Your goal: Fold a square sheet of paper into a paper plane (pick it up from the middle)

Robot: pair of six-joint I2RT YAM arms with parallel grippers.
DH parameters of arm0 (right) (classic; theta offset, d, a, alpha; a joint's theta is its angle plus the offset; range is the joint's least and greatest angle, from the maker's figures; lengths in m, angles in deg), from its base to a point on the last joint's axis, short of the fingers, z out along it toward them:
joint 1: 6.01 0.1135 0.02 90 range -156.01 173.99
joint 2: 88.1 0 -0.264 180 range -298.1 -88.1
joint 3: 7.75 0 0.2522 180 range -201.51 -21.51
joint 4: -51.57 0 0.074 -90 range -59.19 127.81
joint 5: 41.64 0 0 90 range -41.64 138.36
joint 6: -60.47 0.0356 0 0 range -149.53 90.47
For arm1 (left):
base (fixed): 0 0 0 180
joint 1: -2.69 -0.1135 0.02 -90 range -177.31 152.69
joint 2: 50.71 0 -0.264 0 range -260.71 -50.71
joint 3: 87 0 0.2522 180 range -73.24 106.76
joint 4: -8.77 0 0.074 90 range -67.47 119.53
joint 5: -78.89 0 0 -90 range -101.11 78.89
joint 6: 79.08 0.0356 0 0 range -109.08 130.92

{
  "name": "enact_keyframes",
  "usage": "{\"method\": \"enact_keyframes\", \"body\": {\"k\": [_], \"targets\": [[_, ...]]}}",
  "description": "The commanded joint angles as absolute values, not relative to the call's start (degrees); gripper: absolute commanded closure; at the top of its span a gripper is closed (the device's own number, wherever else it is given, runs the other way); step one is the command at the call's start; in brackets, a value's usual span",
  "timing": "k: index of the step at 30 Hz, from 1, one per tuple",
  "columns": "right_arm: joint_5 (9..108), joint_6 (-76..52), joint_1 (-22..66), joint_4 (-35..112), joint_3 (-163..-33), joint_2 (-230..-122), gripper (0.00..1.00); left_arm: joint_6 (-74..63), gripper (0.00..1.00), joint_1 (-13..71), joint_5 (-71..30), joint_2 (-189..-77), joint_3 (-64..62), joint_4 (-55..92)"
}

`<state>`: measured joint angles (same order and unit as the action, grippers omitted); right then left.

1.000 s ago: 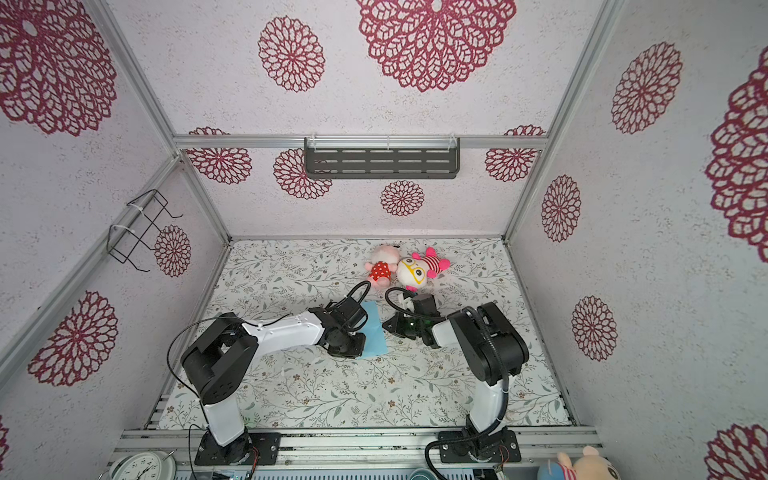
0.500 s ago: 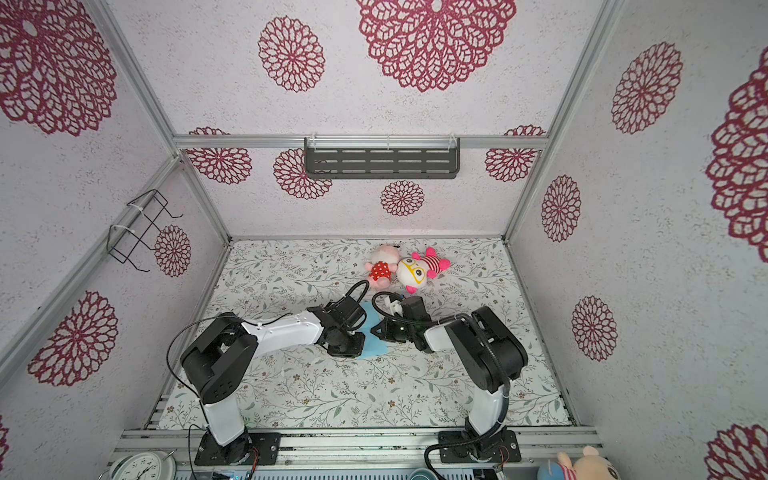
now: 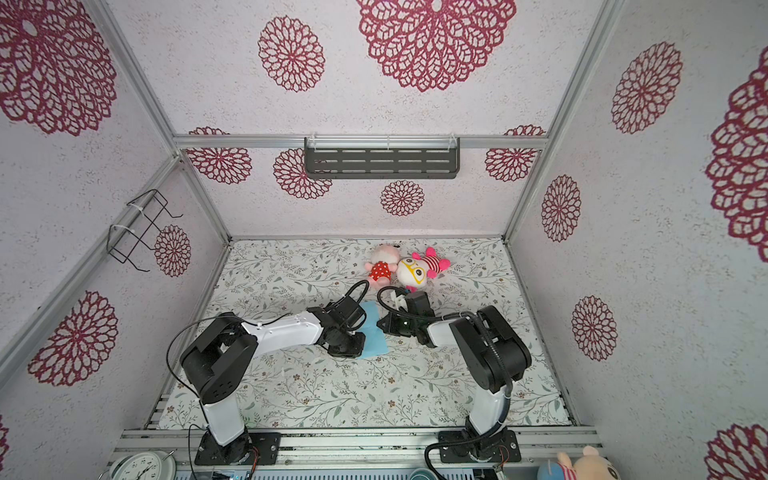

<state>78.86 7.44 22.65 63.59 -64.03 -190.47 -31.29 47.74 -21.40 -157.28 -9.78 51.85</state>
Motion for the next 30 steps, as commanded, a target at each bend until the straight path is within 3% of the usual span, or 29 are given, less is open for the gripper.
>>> {"method": "enact_keyframes", "body": {"k": [1,21,30], "targets": [[81.3,7.4,24.0,65.7,-63.5,-189.9,1.0,-31.5,1.0,47.9,-22.5,-158.0,-11.0,52.9],[80.3,11.1,22.3,66.6,-62.6,-197.4,1.0,-29.5,1.0,47.1,-23.2,-156.4,-7.0,52.7],[81.3,14.5,22.3,69.8,-60.9,-198.2,1.0,-29.1,0.92,47.0,-21.9,-161.1,-1.3,51.4]]}}
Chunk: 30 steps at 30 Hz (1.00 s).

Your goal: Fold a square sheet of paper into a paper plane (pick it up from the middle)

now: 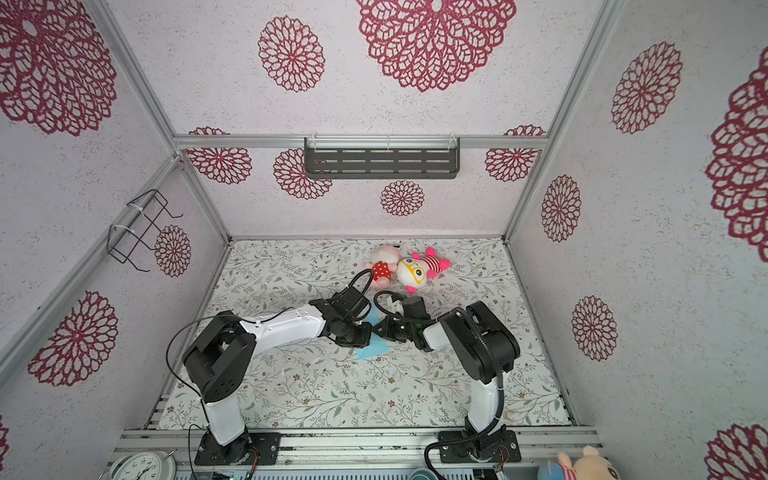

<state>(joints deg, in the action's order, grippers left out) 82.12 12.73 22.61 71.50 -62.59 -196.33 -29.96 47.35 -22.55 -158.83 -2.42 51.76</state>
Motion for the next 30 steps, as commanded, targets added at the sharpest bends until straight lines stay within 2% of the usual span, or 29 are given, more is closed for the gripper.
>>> {"method": "enact_keyframes", "body": {"k": [1,19,30], "targets": [[81.5,14.8,22.3,70.2,-60.8,-198.3,1.0,-29.1,0.92,46.9,-21.6,-161.6,-0.9,51.4],[81.9,16.6,22.4,72.3,-59.9,-199.5,1.0,-27.8,0.95,46.3,-19.8,-167.3,3.0,51.5],[81.3,17.4,22.1,71.9,-60.2,-200.3,1.0,-28.2,1.0,47.7,-18.0,-163.9,-0.7,55.1]]}}
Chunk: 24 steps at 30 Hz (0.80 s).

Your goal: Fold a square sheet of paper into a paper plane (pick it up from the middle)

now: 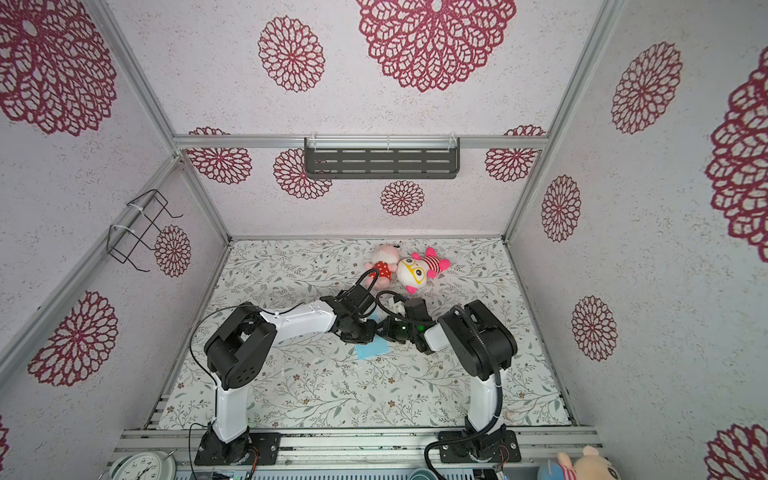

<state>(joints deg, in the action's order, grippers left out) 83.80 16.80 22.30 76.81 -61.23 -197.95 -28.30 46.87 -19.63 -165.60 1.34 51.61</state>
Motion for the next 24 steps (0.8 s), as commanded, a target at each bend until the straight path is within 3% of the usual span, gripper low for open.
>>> {"method": "enact_keyframes", "body": {"k": [1,24], "targets": [[81.3,17.5,22.1,71.9,-60.2,-200.4,1.0,-28.2,1.0,48.0,-17.7,-163.8,-1.0,55.7],[80.7,17.6,21.2,70.2,-60.8,-201.4,1.0,-30.5,1.0,51.8,-14.7,-158.3,-7.1,57.4]]}}
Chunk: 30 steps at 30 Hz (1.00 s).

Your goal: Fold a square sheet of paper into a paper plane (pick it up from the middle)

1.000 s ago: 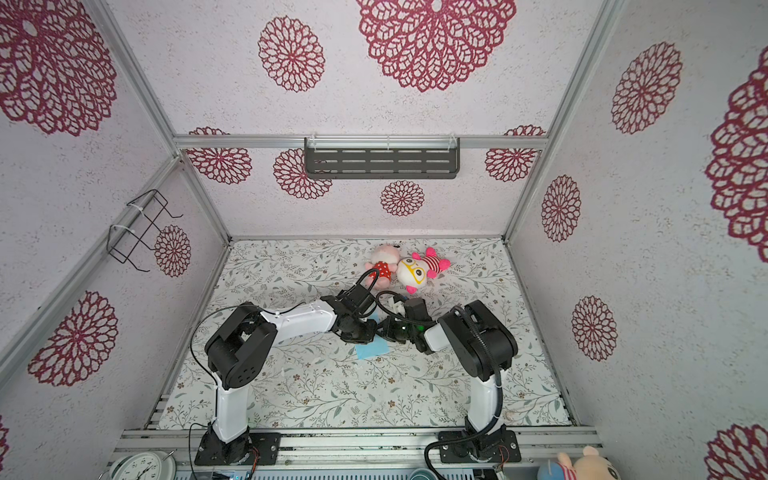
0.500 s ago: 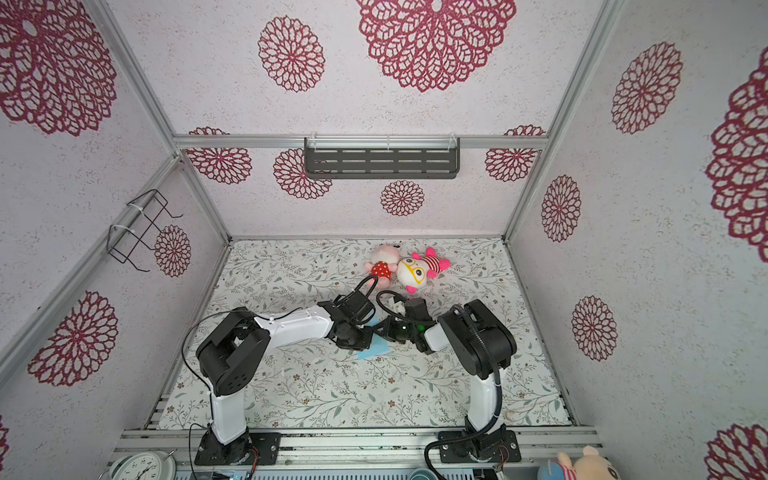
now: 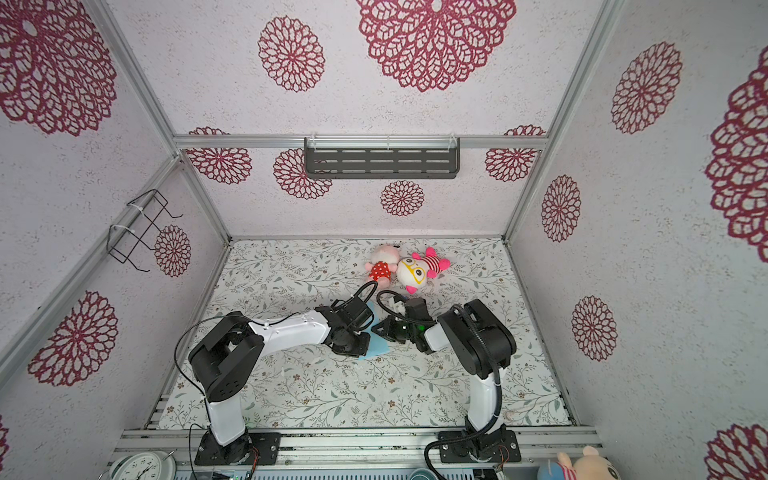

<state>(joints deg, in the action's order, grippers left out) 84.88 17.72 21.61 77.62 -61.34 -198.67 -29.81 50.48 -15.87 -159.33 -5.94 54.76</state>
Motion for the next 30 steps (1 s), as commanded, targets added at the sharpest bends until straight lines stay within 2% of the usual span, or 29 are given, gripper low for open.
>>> {"method": "enact_keyframes", "body": {"k": [1,14,26,28,30], "targets": [[80.7,17.6,21.2,70.1,-60.8,-201.4,1.0,-30.6,1.0,52.0,-14.4,-158.1,-7.2,57.5],[80.6,17.7,20.9,70.4,-60.8,-201.8,1.0,-30.8,1.0,53.8,-12.5,-157.7,-8.6,60.0],[82.5,17.9,20.8,71.3,-61.6,-198.5,1.0,-32.8,1.0,51.4,-12.5,-150.5,-8.3,56.8],[83.5,18.2,20.9,71.7,-62.0,-196.3,0.97,-33.9,1.0,49.6,-13.3,-149.3,-9.2,54.3],[84.3,18.8,20.9,72.1,-62.4,-193.8,0.93,-35.1,0.95,47.8,-15.9,-148.5,-10.5,50.5]]}}
